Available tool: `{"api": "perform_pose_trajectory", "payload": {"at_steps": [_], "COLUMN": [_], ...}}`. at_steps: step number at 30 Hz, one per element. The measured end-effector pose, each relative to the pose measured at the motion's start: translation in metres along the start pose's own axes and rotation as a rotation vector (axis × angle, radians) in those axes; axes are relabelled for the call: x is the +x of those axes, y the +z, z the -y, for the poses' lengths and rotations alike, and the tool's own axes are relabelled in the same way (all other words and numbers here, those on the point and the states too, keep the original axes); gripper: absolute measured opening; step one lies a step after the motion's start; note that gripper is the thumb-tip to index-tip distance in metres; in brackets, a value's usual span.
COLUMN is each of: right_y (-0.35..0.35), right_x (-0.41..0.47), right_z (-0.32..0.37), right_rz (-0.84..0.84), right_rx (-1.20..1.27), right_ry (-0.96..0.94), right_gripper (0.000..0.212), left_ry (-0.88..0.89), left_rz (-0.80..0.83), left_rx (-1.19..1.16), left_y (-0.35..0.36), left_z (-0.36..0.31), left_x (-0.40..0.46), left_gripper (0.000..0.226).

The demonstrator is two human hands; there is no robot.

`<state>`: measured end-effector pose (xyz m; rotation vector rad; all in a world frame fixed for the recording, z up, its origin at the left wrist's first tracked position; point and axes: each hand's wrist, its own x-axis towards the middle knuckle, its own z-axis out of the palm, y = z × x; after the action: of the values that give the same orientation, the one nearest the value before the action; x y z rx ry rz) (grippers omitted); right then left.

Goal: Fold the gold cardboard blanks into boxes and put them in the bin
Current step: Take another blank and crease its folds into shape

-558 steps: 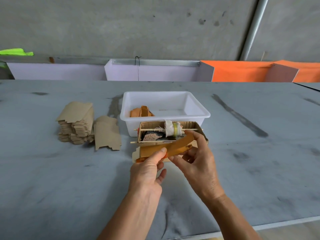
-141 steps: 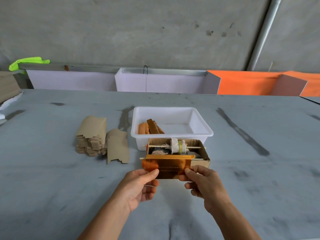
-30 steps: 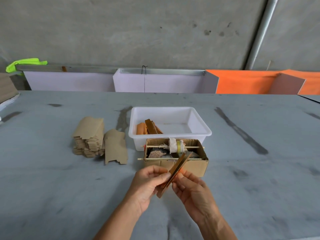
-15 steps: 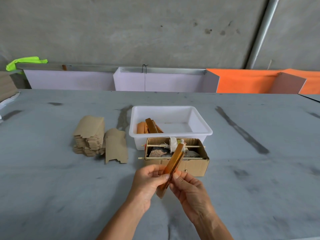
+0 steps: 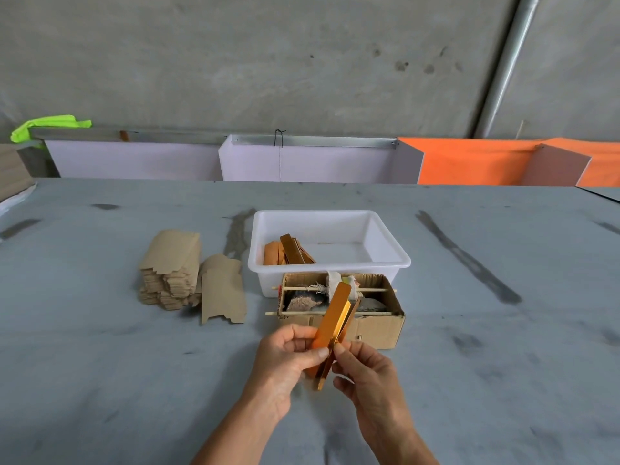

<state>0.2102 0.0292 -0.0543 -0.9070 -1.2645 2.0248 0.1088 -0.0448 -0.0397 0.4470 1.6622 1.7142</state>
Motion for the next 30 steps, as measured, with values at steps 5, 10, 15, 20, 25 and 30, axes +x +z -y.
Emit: {"api": "perform_pose_trajectory", "payload": {"at_steps": [5,10,15,20,25,30], "right_y": [-0.0023,-0.0036,-0.002,-0.0009,-0.0035,-0.0057], "right_x": [-0.0016,-0.0001,0.0013,0.0004,-0.0024,-0.0017], "right_z": [0.0004,0.0007,0.0007,-0.0019,-0.0023,0.002], "right_rz": [0.05,0.046,-0.005,-0.035,0.061,0.109], "right_rx": [0.031,0.022,-0.032,-0.03,0.093,0.079], "right_ry": [-0.02,-0.021,-0.022,-0.024,0.006,-0.004], "right_gripper": [0.017,0.008,0.006,0.008,0.009,0.015], "left_ry": [-0.025,-0.026,-0.042,-0.007,-0.093,-0.1], "left_rz": [-0.001,0.001,-0.001,0.033,0.025,0.028], "left_rx": [-0.029,-0.005,0.023,0.101,-0.049,-0.053], "left_y": [-0.0004,-0.0001,-0.0023,-0.0021,-0.0043,-0.0055], "left_z": [0.0035,0.0029,0.0014,0.0021,0.0004,-0.0034], "left_x": [0.0005,0.0003,-0.0002,-0.0029,-0.0009,0.0], "left_gripper": [0.024,0.024,0.019,0.024,0.028,0.024]}}
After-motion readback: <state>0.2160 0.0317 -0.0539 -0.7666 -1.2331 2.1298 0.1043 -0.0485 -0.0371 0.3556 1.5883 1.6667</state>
